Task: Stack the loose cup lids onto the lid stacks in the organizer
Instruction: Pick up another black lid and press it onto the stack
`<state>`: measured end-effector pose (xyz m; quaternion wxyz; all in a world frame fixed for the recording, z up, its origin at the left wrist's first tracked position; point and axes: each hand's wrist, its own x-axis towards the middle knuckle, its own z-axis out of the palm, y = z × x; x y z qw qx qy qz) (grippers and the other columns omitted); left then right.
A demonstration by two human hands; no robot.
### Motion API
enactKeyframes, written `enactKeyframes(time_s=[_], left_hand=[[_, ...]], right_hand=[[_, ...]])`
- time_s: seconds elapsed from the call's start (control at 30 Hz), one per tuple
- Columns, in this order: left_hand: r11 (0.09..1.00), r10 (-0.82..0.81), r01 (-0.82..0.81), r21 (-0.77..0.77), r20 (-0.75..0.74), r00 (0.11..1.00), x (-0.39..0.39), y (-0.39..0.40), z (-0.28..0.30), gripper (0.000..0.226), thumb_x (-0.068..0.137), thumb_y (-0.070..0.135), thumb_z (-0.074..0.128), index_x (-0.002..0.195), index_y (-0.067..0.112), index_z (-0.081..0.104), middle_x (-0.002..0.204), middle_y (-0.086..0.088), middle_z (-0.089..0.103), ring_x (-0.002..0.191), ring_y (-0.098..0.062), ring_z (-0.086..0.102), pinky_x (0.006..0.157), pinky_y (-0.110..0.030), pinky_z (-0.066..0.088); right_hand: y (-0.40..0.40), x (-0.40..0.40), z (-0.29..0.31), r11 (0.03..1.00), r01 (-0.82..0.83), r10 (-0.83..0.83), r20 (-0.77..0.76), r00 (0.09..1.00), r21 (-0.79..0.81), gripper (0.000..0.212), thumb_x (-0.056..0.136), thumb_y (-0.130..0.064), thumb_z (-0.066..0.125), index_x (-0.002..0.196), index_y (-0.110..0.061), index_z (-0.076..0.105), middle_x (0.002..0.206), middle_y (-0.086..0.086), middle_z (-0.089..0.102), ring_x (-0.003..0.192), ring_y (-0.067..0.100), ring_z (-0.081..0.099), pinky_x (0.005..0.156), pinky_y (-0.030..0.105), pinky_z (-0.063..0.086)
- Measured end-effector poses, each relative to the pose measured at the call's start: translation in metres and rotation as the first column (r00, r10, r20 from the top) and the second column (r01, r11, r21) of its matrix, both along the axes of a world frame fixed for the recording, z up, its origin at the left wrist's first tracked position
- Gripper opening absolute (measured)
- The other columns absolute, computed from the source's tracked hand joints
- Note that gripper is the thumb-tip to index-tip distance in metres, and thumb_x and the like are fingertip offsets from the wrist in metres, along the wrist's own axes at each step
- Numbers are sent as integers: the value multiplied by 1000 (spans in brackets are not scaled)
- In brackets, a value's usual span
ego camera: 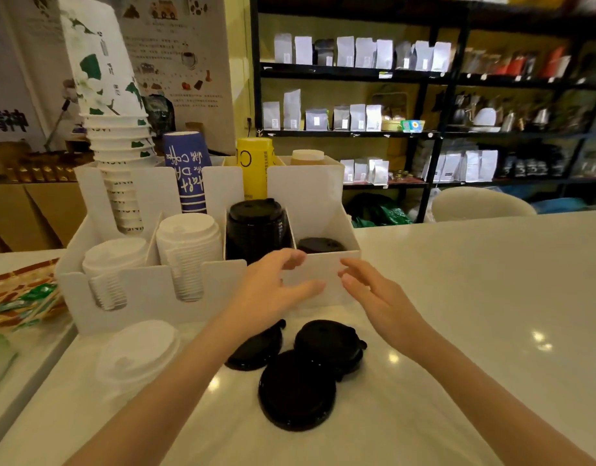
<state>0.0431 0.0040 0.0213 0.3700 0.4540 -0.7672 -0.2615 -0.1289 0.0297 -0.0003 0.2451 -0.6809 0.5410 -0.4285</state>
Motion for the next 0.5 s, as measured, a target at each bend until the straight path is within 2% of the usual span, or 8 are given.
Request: enactKeyframes(time_s=[0.1, 0.2, 0.27, 0.3, 0.33, 0.4, 0.43, 0.5], left_hand=[[987, -36, 7, 158, 178, 983, 3, 11, -30, 76, 67, 50, 67, 132, 26, 36, 140, 5, 41, 123, -11, 41, 100, -30, 37], [986, -71, 19, 168, 314, 947, -1, 22, -45, 89, 61, 56, 70, 135, 27, 29, 143, 6, 38, 126, -13, 38, 100, -28, 34], [989, -64, 15, 150, 323, 944, -3, 24, -46, 93, 59, 57, 71, 136, 25, 28, 143, 5, 38, 126, -13, 39, 99, -27, 33], [990, -57, 11, 141, 324, 944, -4, 24, -47, 94, 58, 56, 72, 136, 25, 29, 142, 5, 38, 126, -13, 39, 99, -27, 33], [991, -52, 7, 136, 329, 943, -5, 25, -48, 95, 58, 56, 72, 136, 24, 29, 142, 5, 39, 126, -14, 39, 100, -28, 33], [993, -40, -1, 119, 343, 938, -7, 27, -51, 94, 57, 56, 73, 135, 24, 31, 141, 5, 41, 126, -15, 40, 102, -30, 35], [994, -33, -6, 110, 343, 939, -8, 27, -54, 93, 57, 55, 73, 134, 24, 33, 140, 4, 43, 125, -15, 41, 102, -30, 36], [995, -20, -14, 102, 323, 946, -9, 28, -57, 90, 57, 54, 73, 133, 23, 35, 138, 4, 46, 124, -15, 43, 102, -30, 37]], right_hand=[[11, -11, -16, 995, 80, -80, 7, 997, 57, 39, 93, -32, 38, 130, -24, 43, 123, -11, 48, 110, 4, 44, 94, 21, 31], [20, -15, -32, 988, 84, -85, 1, 996, 127, 37, 93, -33, 38, 127, -22, 47, 123, -11, 49, 108, 3, 43, 91, 16, 30], [23, -14, -38, 983, 79, -83, 18, 996, 164, 33, 92, -34, 39, 115, -18, 57, 117, -5, 58, 99, 5, 51, 83, 13, 37], [24, -13, -39, 982, 75, -81, 23, 996, 173, 34, 92, -34, 39, 105, -10, 60, 111, 4, 63, 95, 12, 55, 84, 19, 43], [24, -12, -40, 981, 75, -79, 17, 997, 179, 39, 92, -33, 39, 99, 0, 59, 107, 15, 63, 96, 23, 56, 88, 30, 44], [26, -10, -42, 981, 63, -65, 4, 998, 182, 45, 92, -33, 38, 96, 8, 55, 106, 28, 59, 99, 36, 52, 90, 47, 42], [27, -10, -42, 983, 50, -52, 5, 999, 175, 46, 91, -35, 38, 93, 7, 56, 104, 28, 59, 97, 38, 53, 87, 48, 43], [27, -9, -43, 984, 37, -38, 5, 999, 173, 46, 91, -37, 37, 86, 4, 57, 97, 27, 61, 84, 35, 54, 74, 41, 42]])
